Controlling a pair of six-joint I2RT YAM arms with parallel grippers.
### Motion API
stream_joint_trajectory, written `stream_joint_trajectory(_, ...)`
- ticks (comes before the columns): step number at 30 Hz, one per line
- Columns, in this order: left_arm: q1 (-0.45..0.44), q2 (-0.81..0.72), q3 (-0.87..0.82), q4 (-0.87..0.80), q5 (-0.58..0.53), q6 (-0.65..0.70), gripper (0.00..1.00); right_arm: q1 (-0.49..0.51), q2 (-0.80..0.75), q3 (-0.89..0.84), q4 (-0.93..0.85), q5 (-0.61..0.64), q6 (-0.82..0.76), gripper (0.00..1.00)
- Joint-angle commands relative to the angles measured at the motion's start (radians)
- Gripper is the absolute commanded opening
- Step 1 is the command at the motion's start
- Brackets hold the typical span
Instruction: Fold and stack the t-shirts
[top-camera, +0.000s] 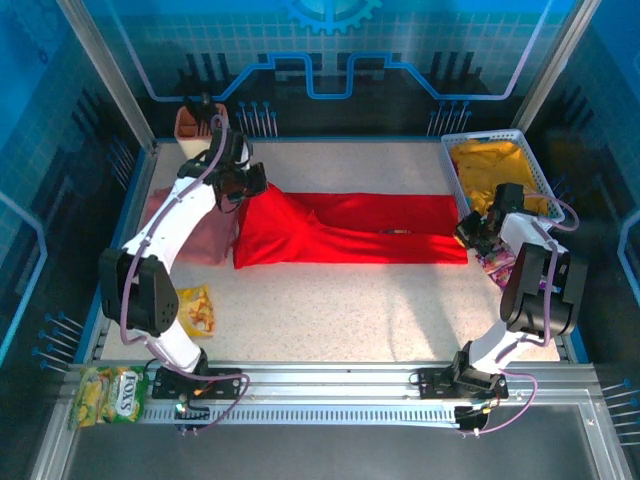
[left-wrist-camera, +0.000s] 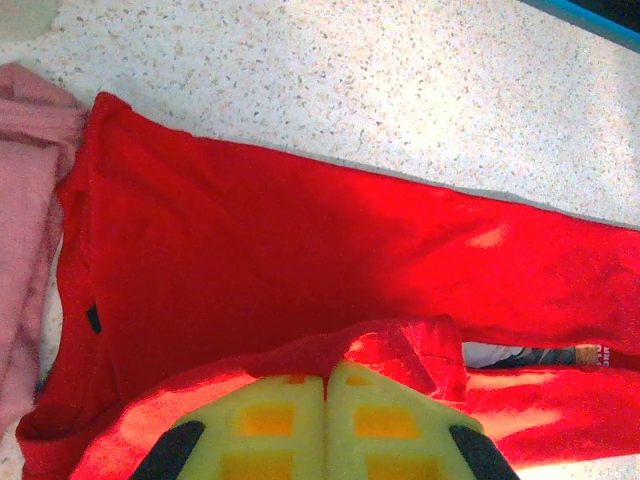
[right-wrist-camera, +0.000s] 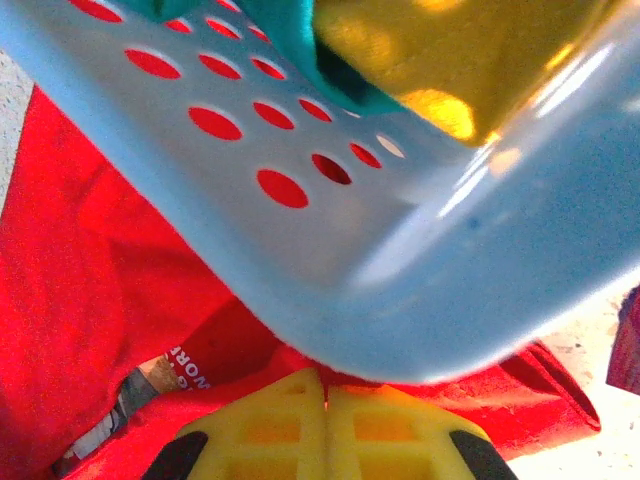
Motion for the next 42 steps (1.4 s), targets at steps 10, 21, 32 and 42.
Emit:
stream_joint_trajectory(10, 0.015, 0.089, 0.109, 0.016, -0.045, 0.049, 0.00, 0.012, 0.014, 0.021, 0.021, 0.030, 0.017, 0.04)
stream_joint_trajectory(21, 0.020, 0.175, 0.168, 0.000, -0.083, 0.088, 0.00, 0.018, 0.048, 0.032, 0.041, 0.015, 0.023, 0.09)
stream_joint_trajectory(32, 0.040, 0.407, 0.264, 0.071, -0.186, 0.104, 0.04, 0.033, -0.037, -0.018, 0.089, -0.028, -0.005, 0.64)
stream_joint_trajectory(42, 0.031, 0.383, 0.280, -0.009, -0.096, -0.037, 0.75, 0.045, -0.149, -0.096, 0.059, -0.082, -0.059, 0.78)
